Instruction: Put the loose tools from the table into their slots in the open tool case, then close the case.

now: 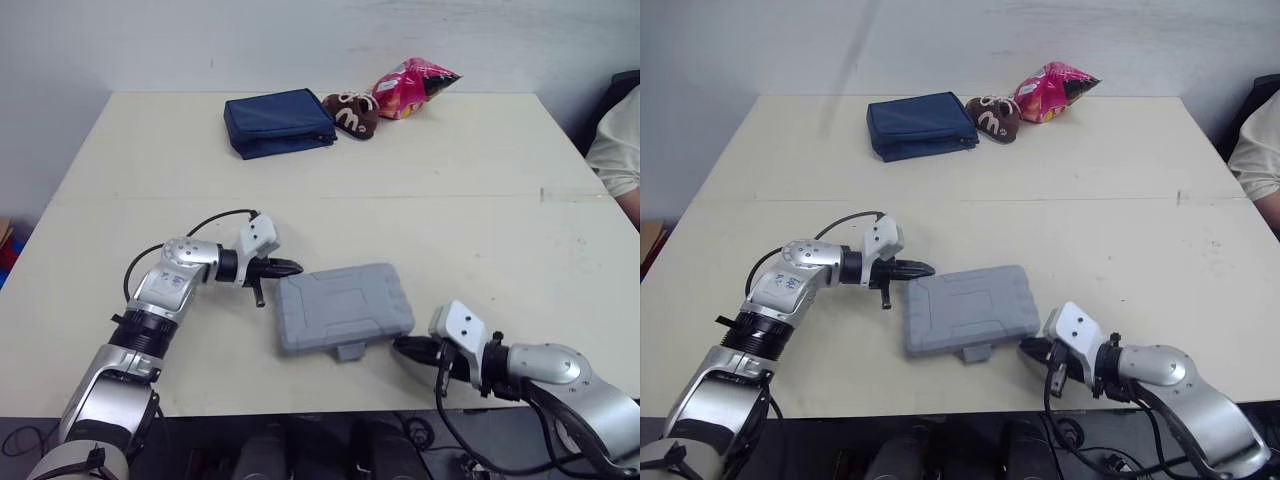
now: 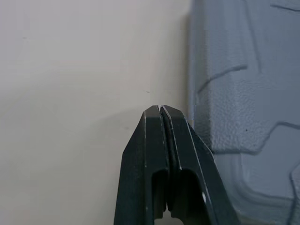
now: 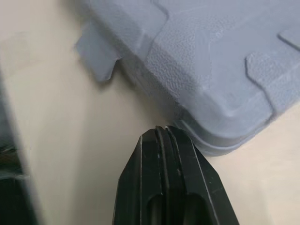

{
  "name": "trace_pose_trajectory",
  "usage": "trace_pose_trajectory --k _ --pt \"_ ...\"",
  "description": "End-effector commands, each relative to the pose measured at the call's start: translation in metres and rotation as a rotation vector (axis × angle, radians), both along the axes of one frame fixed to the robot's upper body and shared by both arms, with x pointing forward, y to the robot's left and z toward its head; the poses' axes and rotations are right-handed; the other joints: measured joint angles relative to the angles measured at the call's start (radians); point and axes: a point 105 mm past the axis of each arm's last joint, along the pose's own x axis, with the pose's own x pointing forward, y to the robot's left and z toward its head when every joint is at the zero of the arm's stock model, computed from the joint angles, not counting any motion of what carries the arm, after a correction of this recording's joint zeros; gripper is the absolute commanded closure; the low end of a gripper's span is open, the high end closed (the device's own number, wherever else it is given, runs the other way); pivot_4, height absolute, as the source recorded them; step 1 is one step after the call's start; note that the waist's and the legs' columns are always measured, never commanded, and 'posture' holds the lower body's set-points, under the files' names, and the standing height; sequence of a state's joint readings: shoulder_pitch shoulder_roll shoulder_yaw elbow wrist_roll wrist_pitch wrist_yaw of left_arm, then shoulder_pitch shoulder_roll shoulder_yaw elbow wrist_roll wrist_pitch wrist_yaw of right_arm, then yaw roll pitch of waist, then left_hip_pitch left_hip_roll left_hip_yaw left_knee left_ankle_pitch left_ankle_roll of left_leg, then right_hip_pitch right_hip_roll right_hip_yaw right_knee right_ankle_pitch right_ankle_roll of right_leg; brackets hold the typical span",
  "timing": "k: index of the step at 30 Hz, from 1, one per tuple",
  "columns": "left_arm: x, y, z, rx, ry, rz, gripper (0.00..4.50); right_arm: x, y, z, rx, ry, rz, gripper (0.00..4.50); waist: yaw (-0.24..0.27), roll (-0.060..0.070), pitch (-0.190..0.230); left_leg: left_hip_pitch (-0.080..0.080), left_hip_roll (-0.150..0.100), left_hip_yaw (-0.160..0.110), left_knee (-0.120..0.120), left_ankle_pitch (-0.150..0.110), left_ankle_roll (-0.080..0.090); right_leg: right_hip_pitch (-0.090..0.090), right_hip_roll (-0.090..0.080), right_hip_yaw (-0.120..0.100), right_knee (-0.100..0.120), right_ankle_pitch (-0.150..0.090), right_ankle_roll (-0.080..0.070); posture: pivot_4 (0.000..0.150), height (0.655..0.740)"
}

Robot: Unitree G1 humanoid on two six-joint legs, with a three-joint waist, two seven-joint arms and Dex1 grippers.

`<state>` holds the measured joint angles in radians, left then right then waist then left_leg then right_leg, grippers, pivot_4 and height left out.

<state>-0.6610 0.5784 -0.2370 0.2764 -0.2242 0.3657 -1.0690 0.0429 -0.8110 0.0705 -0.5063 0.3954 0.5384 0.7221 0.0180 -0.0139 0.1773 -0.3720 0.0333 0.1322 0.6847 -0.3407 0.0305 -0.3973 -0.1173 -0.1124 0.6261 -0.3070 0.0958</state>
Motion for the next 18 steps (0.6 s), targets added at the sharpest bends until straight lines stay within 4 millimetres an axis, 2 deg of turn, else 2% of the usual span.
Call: trace_pose_trajectory --k 1,7,9,13,16,18 --pt "-0.015 -0.008 0.007 -0.005 0.000 -0.083 4.50 0.018 -0.011 0.013 -0.002 -0.100 -0.084 4.40 0.001 0.000 0.000 0.000 0.000 0.000 0.000 0.000 0.000 0.000 0.000 0.001 0.000 0.000 0.000 0.150 0.7400" --pt "-0.021 -0.014 0.020 -0.083 0.007 -0.033 4.50 0.029 -0.020 0.014 0.002 -0.114 -0.171 4.40 0.005 0.000 0.000 -0.002 -0.001 -0.002 0.000 0.000 0.001 0.000 -0.001 0.005 0.000 0.000 0.000 0.150 0.7400" --pt "-0.025 -0.010 0.025 -0.070 -0.004 -0.050 4.50 0.024 -0.019 0.016 0.014 -0.098 -0.163 4.40 0.004 0.000 0.000 -0.002 -0.001 -0.002 0.000 0.000 0.001 0.000 -0.001 0.005 0.000 0.000 0.000 0.150 0.7400" --pt "-0.035 -0.009 0.053 -0.093 -0.029 -0.135 4.50 -0.003 -0.010 0.028 0.082 -0.011 -0.097 4.40 0.004 0.001 0.000 -0.002 0.000 -0.003 -0.001 0.000 0.000 0.000 -0.001 0.005 0.000 0.000 0.000 0.150 0.7400" --pt "-0.042 -0.035 0.055 -0.061 -0.037 -0.255 4.50 -0.020 0.007 0.031 0.134 0.073 -0.039 4.40 0.006 0.001 0.000 -0.002 0.000 -0.003 0.000 0.000 0.001 0.001 -0.001 0.005 0.000 0.000 0.000 0.150 0.7400" --pt "-0.036 -0.049 0.044 -0.003 -0.072 -0.271 4.50 -0.024 0.016 0.027 0.138 0.109 -0.029 4.40 0.010 0.001 0.000 -0.001 -0.001 -0.005 0.000 0.000 0.001 0.003 -0.001 0.004 -0.001 0.000 0.000 0.150 0.7400"
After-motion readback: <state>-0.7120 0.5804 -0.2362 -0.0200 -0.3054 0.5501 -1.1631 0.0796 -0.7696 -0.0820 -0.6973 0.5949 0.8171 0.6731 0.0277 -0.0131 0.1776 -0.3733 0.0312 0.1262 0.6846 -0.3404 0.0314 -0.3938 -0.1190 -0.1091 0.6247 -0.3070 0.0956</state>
